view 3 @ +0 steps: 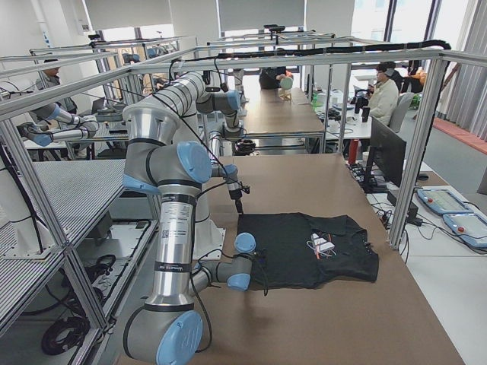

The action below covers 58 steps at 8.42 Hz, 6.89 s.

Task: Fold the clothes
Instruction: 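Grasp the hem corners nearest the robot with both grippers, then lift the hem with both grippers and fold it toward the neckline, then lay the held hem down near the neckline with both grippers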

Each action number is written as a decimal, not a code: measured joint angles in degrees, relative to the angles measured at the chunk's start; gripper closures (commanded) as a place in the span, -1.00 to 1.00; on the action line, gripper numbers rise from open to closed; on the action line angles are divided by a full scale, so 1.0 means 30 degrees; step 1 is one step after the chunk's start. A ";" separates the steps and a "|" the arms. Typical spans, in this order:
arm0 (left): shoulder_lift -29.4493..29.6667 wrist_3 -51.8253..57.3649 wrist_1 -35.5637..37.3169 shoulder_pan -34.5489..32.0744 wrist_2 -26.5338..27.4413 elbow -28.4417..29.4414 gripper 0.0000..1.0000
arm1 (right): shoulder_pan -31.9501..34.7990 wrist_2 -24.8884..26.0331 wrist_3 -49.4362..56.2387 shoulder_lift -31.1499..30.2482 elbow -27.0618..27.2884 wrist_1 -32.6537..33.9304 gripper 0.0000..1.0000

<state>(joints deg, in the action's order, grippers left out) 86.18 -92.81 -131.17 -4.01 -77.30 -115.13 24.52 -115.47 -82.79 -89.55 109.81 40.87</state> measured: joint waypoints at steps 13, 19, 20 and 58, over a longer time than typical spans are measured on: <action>0.0875 0.2935 -0.4746 -0.3975 -1.0377 -0.3464 1.00 | 0.5604 -0.9894 -0.1966 -0.1238 0.3060 -0.3806 1.00; -0.0937 0.2847 -0.7431 -0.5792 -1.4806 -0.4852 1.00 | 0.6905 -1.3861 -0.9581 -0.0459 0.3134 -1.1337 1.00; -0.0590 0.2780 -0.7472 -0.5790 -1.3929 -0.4032 1.00 | 0.7211 -1.3800 -0.8981 -0.0014 0.1738 -1.1575 1.00; 0.7331 0.0059 -0.1172 -1.2693 -0.9101 0.3871 1.00 | 1.0287 -0.1296 0.0461 0.5489 -0.5804 -0.2519 1.00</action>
<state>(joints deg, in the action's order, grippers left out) 108.18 -92.64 -134.69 -42.09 -104.60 -103.52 55.39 -119.36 -81.41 -73.08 92.40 33.31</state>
